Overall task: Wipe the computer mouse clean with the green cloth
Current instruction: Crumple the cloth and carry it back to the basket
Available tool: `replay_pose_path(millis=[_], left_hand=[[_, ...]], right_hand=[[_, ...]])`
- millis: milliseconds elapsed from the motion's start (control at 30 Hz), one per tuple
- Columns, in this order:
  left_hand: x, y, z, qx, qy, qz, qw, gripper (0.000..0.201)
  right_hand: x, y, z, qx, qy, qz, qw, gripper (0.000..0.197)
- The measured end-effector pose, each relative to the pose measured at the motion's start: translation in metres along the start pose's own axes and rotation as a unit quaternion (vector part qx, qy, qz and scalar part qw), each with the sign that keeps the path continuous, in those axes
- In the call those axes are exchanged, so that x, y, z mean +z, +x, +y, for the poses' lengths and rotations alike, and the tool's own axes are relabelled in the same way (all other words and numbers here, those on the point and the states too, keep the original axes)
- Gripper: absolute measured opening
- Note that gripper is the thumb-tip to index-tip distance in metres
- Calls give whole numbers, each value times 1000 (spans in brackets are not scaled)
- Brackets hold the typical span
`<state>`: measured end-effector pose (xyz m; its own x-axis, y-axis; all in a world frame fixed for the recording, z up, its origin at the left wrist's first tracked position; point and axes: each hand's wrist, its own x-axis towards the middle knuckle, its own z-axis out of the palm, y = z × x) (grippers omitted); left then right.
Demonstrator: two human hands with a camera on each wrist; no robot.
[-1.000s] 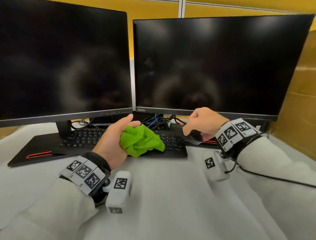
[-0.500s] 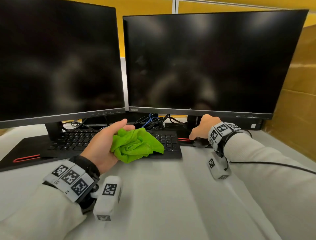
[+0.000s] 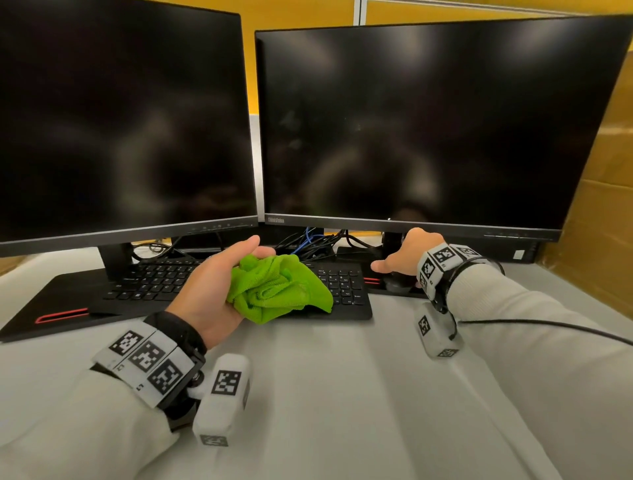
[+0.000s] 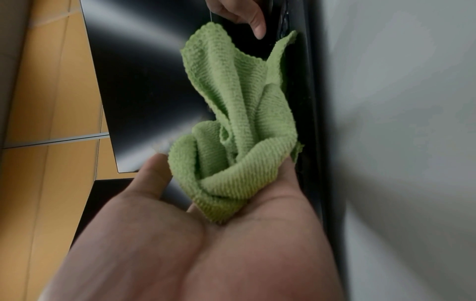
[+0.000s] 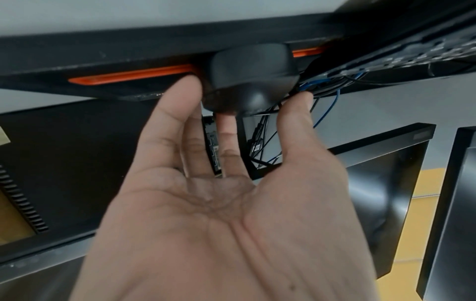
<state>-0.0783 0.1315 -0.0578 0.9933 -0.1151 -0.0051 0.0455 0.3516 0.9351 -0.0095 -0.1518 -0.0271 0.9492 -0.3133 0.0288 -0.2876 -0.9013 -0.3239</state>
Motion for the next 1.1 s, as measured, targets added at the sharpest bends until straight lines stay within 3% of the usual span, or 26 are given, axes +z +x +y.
replay_pose_path(millis=[133,233,333,400,467,533,800,1100], left_hand=[[-1,1,2,23,-6,23,999,34],[-3,2,4,47,-20,37,998,30],[-5,1,7,66,-36,41,996,29],[-7,1,8,75,-48,38,995,28],[-8,1,9,81,-52,37,995,27],[-7,0,9,83,-54,34,994,27],[-8,3,8,79,-50,26,995,30],[-12,7,4,70,-41,15,997,33]], right_hand=[[-14,-18,-4,-16,-14,57,998,55],[-19,-43,-21,-88,-41,76,992,41],[-9,-63,-49,-243,-85,-27,966,44],[0,-73,-64,-290,-98,-111,946,69],[7,-74,-73,-288,-138,-162,934,92],[12,-68,-78,-269,-177,-177,930,102],[15,-54,-77,-242,-195,-133,941,85],[11,-52,-79,-244,-196,-139,939,85]])
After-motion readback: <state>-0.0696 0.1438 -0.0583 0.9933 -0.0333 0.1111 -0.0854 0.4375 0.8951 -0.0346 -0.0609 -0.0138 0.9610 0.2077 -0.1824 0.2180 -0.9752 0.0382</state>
